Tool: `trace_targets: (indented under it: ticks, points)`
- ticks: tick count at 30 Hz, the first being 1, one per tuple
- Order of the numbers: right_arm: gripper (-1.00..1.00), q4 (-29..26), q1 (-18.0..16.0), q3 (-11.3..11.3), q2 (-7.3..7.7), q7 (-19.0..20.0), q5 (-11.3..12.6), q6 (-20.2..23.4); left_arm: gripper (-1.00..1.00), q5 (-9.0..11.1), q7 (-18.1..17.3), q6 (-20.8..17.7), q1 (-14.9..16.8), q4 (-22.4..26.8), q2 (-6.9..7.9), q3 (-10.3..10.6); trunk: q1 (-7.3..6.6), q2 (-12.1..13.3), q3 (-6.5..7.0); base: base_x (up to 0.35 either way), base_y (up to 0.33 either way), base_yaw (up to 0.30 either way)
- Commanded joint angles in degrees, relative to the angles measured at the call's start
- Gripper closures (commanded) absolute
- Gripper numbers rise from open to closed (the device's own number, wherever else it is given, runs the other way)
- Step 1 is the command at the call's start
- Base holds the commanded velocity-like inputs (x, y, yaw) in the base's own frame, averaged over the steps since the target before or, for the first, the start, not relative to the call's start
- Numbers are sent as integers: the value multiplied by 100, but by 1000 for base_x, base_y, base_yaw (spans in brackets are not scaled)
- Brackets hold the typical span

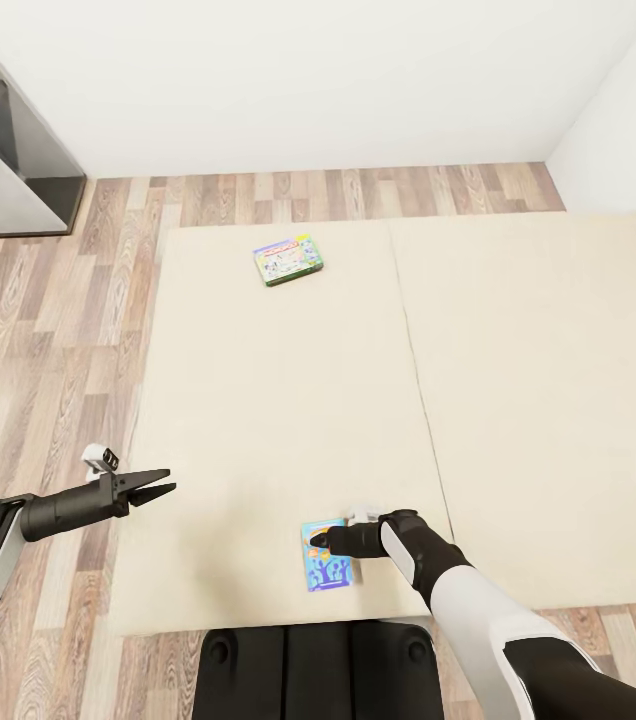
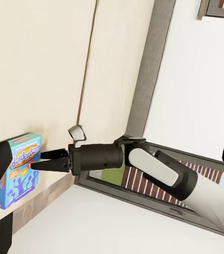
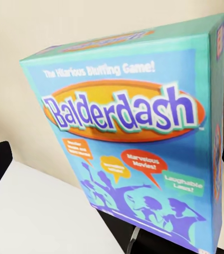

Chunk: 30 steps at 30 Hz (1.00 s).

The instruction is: Put all the toys in the child's room - the three board games (two on the bed and one on the table), the two jigsaw puzzles on the table, and the tennis ball on the table - inside the toy box on the table in the child's room.

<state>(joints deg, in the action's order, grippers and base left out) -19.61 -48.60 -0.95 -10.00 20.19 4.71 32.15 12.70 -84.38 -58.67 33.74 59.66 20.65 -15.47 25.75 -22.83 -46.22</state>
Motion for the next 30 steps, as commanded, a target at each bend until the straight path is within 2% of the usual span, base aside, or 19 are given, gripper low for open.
trace_targets:
  ticks: [1,15,22,30]
  points:
    - [-100,-7,-1,-10,0,-15,48,37,-100,4,-17,-62,1,1,1,0,3,-9,-6,0,0,0]
    - [-100,-7,-1,-10,0,-8,48,28,-100,4,-17,-62,1,1,8,0,3,-9,-6,0,0,2]
    - [-100,-7,-1,-10,0,-8,48,28,-100,4,-17,-65,1,1,9,0,3,-9,-6,0,0,121]
    - [-100,-7,-1,-10,0,-8,48,28,-100,4,-17,-65,1,1,9,0,3,-9,-6,0,0,20]
